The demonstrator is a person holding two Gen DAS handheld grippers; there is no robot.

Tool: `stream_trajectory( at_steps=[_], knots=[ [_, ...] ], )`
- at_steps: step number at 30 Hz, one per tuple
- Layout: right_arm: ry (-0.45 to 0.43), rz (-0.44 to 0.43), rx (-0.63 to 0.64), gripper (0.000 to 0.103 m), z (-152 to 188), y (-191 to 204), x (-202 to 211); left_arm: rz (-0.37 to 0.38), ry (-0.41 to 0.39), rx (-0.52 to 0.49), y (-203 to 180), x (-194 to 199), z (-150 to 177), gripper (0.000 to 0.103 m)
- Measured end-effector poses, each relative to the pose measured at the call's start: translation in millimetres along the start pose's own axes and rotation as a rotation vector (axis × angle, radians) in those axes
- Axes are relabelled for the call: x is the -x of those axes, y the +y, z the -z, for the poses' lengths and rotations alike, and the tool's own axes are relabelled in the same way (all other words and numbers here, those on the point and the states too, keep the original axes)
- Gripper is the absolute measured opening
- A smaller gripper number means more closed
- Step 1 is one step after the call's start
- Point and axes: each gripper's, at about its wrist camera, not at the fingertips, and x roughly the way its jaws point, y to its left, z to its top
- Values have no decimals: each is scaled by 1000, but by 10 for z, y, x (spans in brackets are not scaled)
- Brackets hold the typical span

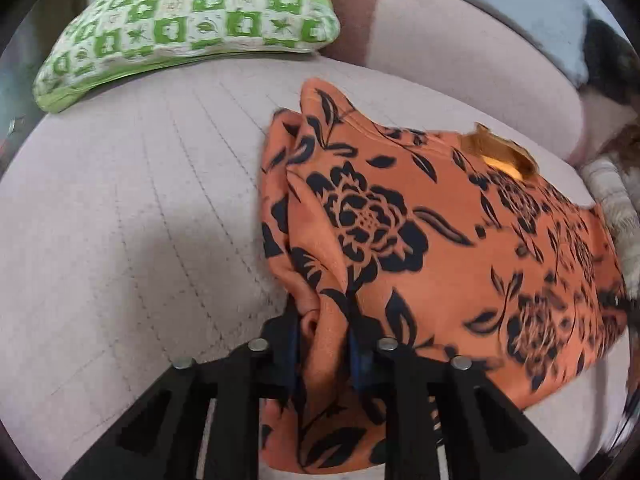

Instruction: Fold small clothes

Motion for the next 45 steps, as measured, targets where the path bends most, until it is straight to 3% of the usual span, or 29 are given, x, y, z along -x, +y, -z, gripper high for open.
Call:
stream_trajectory(
  at_steps=[2, 7, 9, 12, 14, 15, 16, 17, 18, 19, 21, 22, 24, 30, 33, 34, 35, 36, 37, 39, 40, 42, 44, 45],
  knots=[
    [16, 19, 1, 18, -53, 77, 24, -2, -9, 17, -25, 151, -92, 16],
    [-69, -64, -1, 17, -72, 303, 664, 64, -133, 19, 55, 920, 26, 16],
    [-77, -62, 37, 17, 82, 396, 922, 71, -151, 22, 147, 1153, 228, 16],
    [-69, -91, 10, 17, 510, 293, 1211, 83, -97, 53, 313, 1257, 847, 17],
    [-62, -79, -7, 22, 903, 131, 1284, 84, -20, 52, 376, 1093, 1187, 24],
    [-50, -67, -9, 31, 1112, 16, 1235, 75, 23, 53, 415, 964, 1376, 28],
    [7, -47, -24, 57, 1321, -150, 1076, 68, 59, 57, 495, 828, 1524, 33],
    [92, 7, -51, 58, 1457, -303, 908, 93, 12, 58, 547, 887, 1555, 35],
    [85, -4, -64, 58, 1564, -409, 880, 89, 2, 54, 568, 952, 1527, 37],
    [15, -33, -53, 59, 1590, -421, 1011, 58, -13, 54, 590, 1043, 1455, 39],
    [-32, 1, -69, 65, 1541, -435, 1212, 43, -95, 45, 622, 1246, 1300, 40],
    [-115, 1, -82, 68, 1424, -445, 1413, 43, -134, 33, 635, 1291, 1119, 43],
    [-126, 5, -82, 68, 1342, -437, 1461, 39, -156, 21, 630, 1339, 975, 44],
    [-179, 47, 10, 68, 917, -203, 1213, -5, -73, -48, 520, 722, 576, 44],
    [-174, 70, 28, 68, 681, -181, 1030, 8, -79, -64, 484, 630, 466, 40],
    [-167, 87, 45, 68, 634, -157, 981, 2, -81, -68, 473, 619, 435, 33],
    [-152, 109, 80, 67, 573, -102, 871, -3, -72, -72, 465, 588, 424, 16],
    [-134, 110, 96, 54, 533, -82, 798, -6, -43, -73, 473, 524, 410, 6],
    [-102, 115, 112, 16, 498, -61, 708, -8, -31, -69, 480, 527, 436, 4],
    [-71, 160, 136, 8, 452, -4, 627, -9, -81, -80, 463, 628, 433, 3],
    [-141, 174, 177, 7, 463, 110, 787, -19, -115, -92, 441, 694, 437, 3],
    [-190, 183, 199, 7, 484, 168, 891, -40, -178, -118, 401, 784, 493, 3],
    [-216, 228, 208, 7, 493, 129, 868, -64, -115, -115, 427, 545, 528, 4],
    [-170, 260, 185, 9, 488, -2, 702, -74, -67, -95, 473, 392, 545, 6]
  ],
)
